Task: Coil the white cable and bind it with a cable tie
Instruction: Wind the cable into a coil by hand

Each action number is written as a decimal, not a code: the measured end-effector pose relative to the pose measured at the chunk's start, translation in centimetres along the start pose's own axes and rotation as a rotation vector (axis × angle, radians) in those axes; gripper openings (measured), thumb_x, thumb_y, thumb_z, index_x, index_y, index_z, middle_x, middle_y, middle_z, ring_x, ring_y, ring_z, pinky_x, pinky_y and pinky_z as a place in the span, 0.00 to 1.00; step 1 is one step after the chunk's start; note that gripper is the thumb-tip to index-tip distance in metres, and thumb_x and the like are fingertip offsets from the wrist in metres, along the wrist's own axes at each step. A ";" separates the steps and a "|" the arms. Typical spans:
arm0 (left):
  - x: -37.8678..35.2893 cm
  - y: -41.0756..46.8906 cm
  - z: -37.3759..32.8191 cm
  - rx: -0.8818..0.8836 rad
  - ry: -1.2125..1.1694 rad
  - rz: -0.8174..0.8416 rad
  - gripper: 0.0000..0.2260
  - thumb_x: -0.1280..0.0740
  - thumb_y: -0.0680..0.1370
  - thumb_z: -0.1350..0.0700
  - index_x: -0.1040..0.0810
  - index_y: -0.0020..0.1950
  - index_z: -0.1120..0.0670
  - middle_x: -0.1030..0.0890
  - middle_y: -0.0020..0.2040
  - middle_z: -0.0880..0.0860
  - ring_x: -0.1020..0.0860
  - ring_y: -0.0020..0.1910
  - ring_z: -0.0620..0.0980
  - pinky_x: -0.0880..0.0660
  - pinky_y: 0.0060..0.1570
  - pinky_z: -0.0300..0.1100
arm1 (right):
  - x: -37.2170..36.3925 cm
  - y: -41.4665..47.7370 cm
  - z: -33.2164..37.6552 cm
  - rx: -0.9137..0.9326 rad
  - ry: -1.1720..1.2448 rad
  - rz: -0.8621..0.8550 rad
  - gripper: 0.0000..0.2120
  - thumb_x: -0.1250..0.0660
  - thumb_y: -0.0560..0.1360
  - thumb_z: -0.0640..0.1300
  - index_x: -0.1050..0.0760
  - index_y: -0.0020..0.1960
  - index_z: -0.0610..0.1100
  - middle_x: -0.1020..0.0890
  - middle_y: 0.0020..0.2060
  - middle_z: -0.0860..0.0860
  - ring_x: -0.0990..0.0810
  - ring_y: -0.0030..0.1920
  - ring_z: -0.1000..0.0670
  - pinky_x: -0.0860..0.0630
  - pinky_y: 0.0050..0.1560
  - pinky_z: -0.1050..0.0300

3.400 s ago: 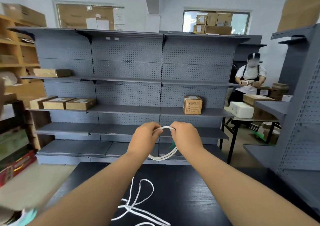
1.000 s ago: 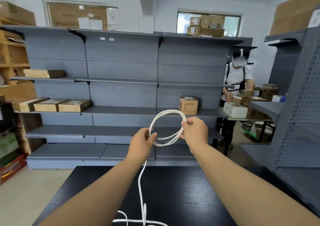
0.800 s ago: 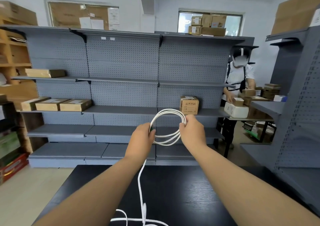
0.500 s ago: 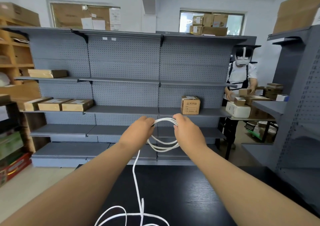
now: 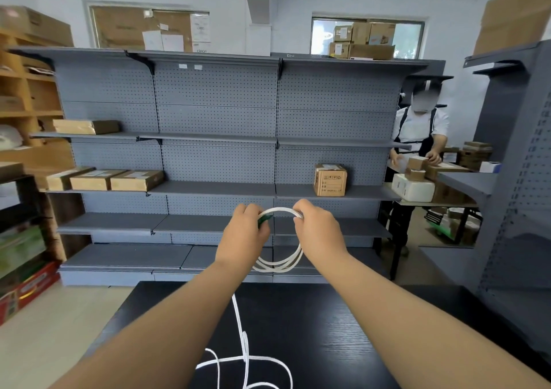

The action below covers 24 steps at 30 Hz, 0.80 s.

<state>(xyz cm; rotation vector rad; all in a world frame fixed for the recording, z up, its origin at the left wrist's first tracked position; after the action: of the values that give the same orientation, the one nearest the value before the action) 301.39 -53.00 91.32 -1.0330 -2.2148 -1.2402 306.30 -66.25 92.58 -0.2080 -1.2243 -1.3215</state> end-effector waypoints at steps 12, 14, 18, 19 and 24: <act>-0.7 -0.6 1.7 0.143 -0.310 0.080 0.05 0.38 0.78 0.57 0.32 0.51 0.50 0.23 0.42 0.50 0.21 0.42 0.54 0.26 0.40 0.47 | 0.6 0.4 -2.5 -0.166 0.192 -0.038 0.05 0.41 0.79 0.40 0.26 0.50 0.44 0.20 0.44 0.42 0.22 0.44 0.41 0.22 0.45 0.47; -0.3 -0.4 1.3 0.096 -0.258 0.063 0.04 0.38 0.78 0.57 0.32 0.52 0.51 0.23 0.42 0.51 0.22 0.42 0.55 0.26 0.41 0.50 | 0.6 0.4 -2.4 -0.159 0.184 -0.039 0.05 0.41 0.79 0.40 0.27 0.50 0.43 0.20 0.44 0.42 0.22 0.44 0.41 0.23 0.43 0.48; 0.4 -0.1 0.2 -0.008 -0.073 0.025 0.06 0.40 0.79 0.58 0.30 0.55 0.55 0.24 0.43 0.56 0.25 0.42 0.59 0.26 0.44 0.54 | 0.4 0.3 -1.2 -0.063 0.055 -0.016 0.07 0.44 0.79 0.39 0.30 0.55 0.45 0.22 0.47 0.44 0.24 0.43 0.43 0.26 0.41 0.51; 0.4 0.0 0.1 -0.024 -0.028 0.034 0.06 0.41 0.79 0.58 0.29 0.55 0.55 0.25 0.44 0.56 0.25 0.43 0.60 0.26 0.44 0.54 | 0.2 0.3 -0.7 -0.028 0.012 0.008 0.07 0.44 0.79 0.40 0.31 0.56 0.45 0.23 0.49 0.45 0.24 0.44 0.42 0.26 0.41 0.51; -0.3 0.2 -0.9 -0.132 0.171 0.116 0.07 0.42 0.80 0.58 0.30 0.57 0.54 0.27 0.46 0.56 0.26 0.43 0.60 0.29 0.40 0.50 | -1.2 -0.3 1.7 0.192 -0.253 0.112 0.11 0.43 0.80 0.45 0.35 0.61 0.44 0.25 0.52 0.45 0.23 0.47 0.41 0.29 0.39 0.51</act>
<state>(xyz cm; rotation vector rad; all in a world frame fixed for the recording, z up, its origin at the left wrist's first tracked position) 301.77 -53.85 91.71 -1.0467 -1.9402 -1.3828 305.38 -64.40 92.21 -0.3080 -1.5219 -1.0958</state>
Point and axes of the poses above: each hand's wrist, its own y-axis towards the middle knuckle, its own x-axis out of the back of the hand, z = x × y, the point moved 9 cm from there along y, towards the middle knuckle
